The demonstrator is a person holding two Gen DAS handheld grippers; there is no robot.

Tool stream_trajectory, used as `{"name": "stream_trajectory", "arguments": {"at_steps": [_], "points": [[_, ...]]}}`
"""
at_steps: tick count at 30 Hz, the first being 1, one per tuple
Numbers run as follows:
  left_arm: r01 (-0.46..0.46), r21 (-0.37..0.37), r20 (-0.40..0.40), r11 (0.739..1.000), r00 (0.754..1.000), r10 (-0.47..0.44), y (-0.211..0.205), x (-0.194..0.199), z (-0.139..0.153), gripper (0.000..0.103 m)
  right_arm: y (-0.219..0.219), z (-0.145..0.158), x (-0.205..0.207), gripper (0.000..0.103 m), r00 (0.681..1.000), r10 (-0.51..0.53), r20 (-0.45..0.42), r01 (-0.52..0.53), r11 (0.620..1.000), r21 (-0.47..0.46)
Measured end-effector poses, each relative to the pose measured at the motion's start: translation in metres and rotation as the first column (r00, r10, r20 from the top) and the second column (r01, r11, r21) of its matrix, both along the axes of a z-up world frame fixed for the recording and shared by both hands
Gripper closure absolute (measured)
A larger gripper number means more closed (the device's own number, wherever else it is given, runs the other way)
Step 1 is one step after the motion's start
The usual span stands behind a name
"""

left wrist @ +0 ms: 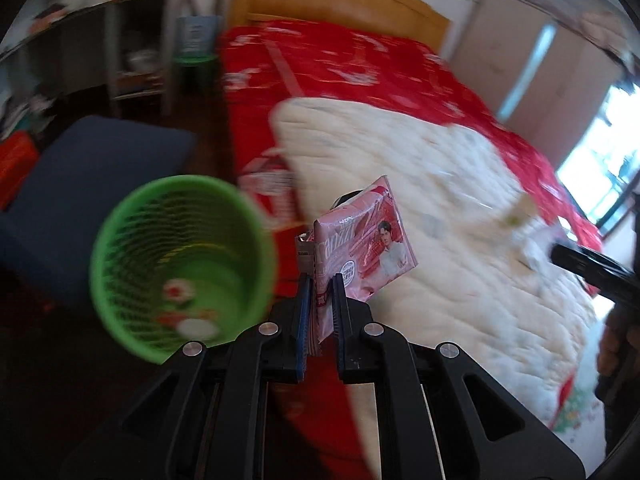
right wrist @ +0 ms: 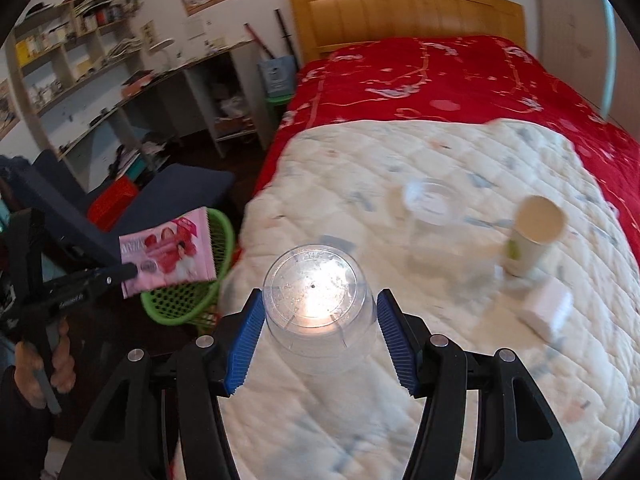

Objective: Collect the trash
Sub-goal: 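Grasp the pink wafer packet with the left tool while the right tool holds the clear lid, then drop the pink packet and clear lid into the green wastebasket with both tools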

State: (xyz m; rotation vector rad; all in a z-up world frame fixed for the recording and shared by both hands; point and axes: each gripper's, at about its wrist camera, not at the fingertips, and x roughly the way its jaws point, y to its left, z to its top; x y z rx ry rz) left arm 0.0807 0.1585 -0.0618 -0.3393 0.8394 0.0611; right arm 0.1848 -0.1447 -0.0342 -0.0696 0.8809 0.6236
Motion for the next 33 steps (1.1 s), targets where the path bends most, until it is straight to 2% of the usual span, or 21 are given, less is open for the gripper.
{"name": "stream_trajectory", "arguments": {"at_steps": [2,5,8,15,19,28,33], "points": [[-0.056,0.008,-0.014,0.998,0.998,0.056,0.027,-0.004,-0.006,0.094,0.017,-0.001,0.0,0.047,1.0,0.024,-0.006,-0.024,1.0,0.001],[-0.11,0.052,-0.042,0.993,0.993,0.112,0.052,-0.006,-0.015,0.094,0.041,-0.002,0.0,0.047,0.998,0.057,-0.012,-0.057,0.998,0.005],[-0.148,0.059,-0.079,0.987,0.985,0.152,0.075,-0.005,-0.029,0.093,0.061,-0.004,0.002,0.047,0.997,0.079,-0.02,-0.079,0.997,0.01],[-0.193,0.047,-0.16,0.98,0.967,0.198,0.106,0.003,-0.066,0.085,0.1,-0.009,0.003,0.047,0.991,0.127,-0.037,-0.127,0.992,0.001],[-0.224,0.016,-0.18,0.974,0.958,0.224,0.118,0.0,-0.081,0.067,0.119,-0.013,0.006,0.047,0.988,0.145,-0.047,-0.145,0.989,-0.003],[-0.283,-0.017,-0.186,0.959,0.943,0.275,0.139,-0.025,-0.089,0.065,0.169,-0.024,0.009,0.047,0.974,0.212,-0.075,-0.213,0.977,0.003],[-0.311,-0.014,-0.176,0.95,0.936,0.303,0.147,-0.047,-0.087,0.061,0.209,-0.035,0.005,0.047,0.959,0.264,-0.099,-0.264,0.964,0.014]]}}
